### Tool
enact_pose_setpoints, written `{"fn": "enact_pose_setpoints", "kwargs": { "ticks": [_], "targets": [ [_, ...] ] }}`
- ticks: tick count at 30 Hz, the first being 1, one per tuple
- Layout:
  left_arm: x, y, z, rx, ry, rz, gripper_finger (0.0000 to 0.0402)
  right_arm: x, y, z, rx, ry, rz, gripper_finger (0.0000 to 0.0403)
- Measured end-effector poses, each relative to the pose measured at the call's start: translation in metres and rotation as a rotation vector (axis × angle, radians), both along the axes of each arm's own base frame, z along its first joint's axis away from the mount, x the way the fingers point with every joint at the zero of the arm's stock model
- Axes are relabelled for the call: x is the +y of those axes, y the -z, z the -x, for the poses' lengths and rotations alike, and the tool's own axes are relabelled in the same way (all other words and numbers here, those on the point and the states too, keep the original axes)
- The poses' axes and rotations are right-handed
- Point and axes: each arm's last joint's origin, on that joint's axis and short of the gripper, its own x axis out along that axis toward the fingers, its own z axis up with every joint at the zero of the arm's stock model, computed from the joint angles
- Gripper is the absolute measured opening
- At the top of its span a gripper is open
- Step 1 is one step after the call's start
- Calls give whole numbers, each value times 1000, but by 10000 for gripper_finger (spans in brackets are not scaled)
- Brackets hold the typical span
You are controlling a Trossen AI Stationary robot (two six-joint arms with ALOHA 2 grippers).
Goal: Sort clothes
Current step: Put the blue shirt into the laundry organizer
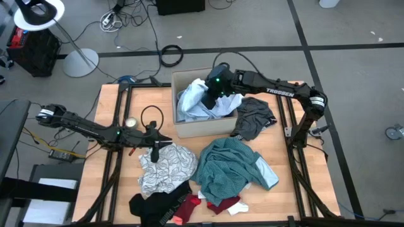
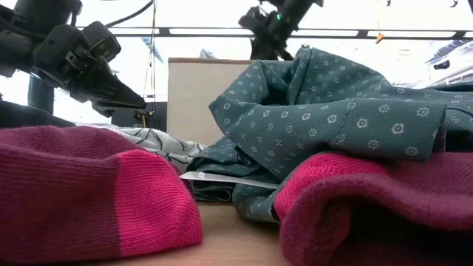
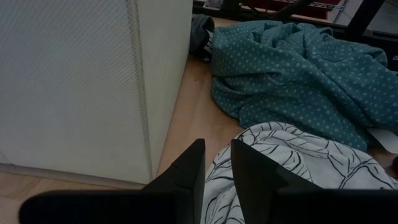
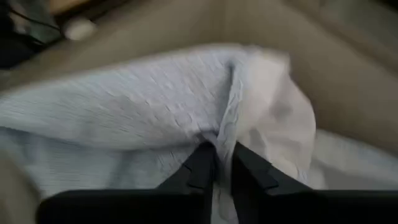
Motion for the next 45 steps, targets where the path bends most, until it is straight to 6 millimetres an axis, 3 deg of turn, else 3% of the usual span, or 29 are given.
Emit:
{"fn": "enact_pose_setpoints", "kwargs": {
  "ticks": [8, 14, 19, 22, 34, 41, 45],
  "targets": [
    [0, 0, 0, -2, 0, 0, 83, -16, 52, -4, -135, 26, -91, 149],
    [0, 0, 0, -1, 0, 0, 83, -13, 67, -5, -124, -52, -21, 207],
    [0, 0, 0, 1, 0, 0, 83, -12, 72, -2, -81, -92, 5, 217],
    [0, 0, 0, 3, 1, 0, 83, -11, 64, -1, -107, -98, 24, 212],
    [0, 1, 0, 6, 8, 2, 83, 4, -25, 18, -356, -95, 83, 203],
    [0, 0, 0, 4, 8, 3, 83, 19, -42, 33, -226, -127, 74, 168],
    [0, 0, 0, -2, 7, 4, 83, 21, -56, 25, -187, -159, 115, 141]
  ]
}}
